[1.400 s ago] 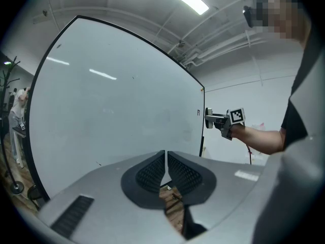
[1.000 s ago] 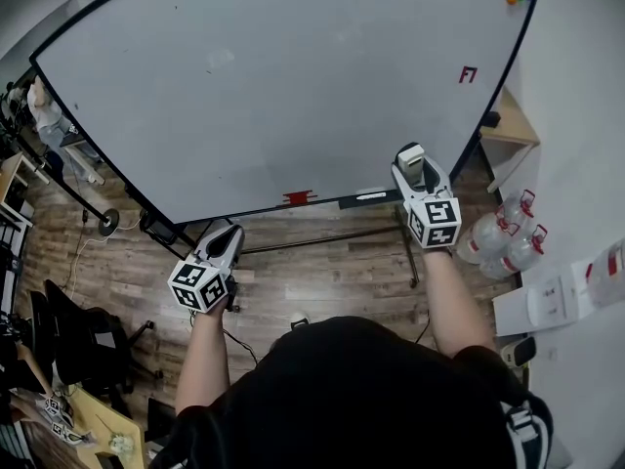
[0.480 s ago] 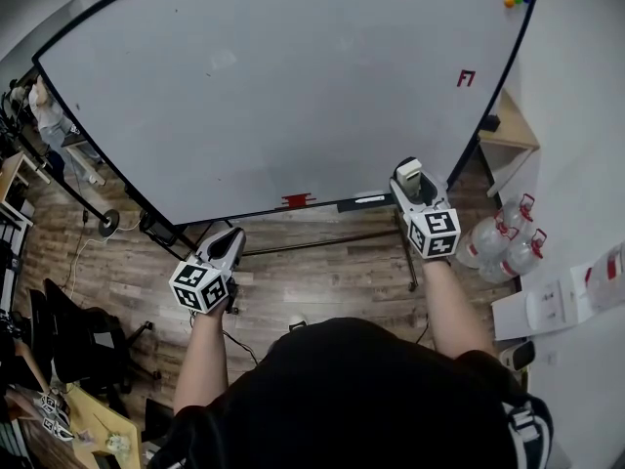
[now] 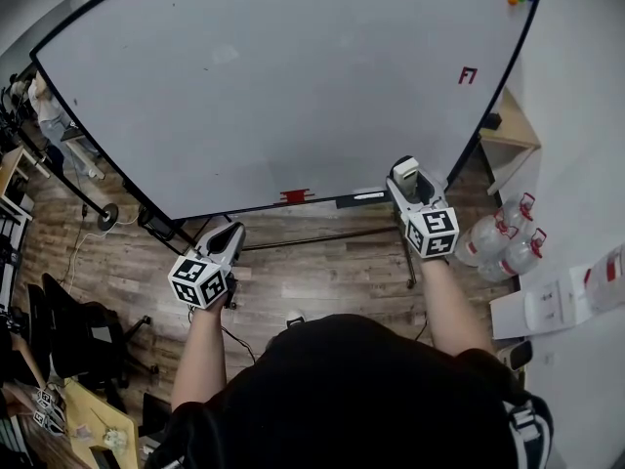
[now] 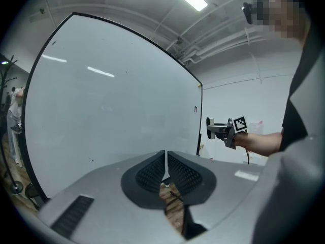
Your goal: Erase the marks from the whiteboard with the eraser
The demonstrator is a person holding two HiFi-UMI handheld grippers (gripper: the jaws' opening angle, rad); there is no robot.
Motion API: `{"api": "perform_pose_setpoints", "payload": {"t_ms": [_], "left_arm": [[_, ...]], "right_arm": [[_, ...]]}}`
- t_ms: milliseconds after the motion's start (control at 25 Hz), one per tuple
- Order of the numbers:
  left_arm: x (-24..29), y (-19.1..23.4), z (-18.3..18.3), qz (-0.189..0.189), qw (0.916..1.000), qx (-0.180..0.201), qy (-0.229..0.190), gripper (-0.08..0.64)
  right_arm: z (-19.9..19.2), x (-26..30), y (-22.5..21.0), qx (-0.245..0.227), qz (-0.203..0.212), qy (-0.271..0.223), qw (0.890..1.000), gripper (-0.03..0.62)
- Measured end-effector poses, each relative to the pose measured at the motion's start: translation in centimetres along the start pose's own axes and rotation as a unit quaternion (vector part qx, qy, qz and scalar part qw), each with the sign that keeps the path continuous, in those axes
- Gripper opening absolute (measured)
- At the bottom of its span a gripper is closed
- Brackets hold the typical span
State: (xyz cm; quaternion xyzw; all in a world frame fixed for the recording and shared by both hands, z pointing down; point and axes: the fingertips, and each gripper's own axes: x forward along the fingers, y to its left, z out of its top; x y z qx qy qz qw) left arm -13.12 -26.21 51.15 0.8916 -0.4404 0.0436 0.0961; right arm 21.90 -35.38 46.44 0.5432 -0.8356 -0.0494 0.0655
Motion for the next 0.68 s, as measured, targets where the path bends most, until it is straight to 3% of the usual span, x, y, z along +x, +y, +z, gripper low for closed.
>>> {"api": "perform_pose_setpoints", "payload": {"t_ms": [680], "left_arm": [[2.0,-1.2,-0.2,-0.011,0.9999,-0.003,0.004,0.027]], "right_arm": [[-0.5,0.0,0.0,0.016,0.021,-0.004,1.0,0.247]]}}
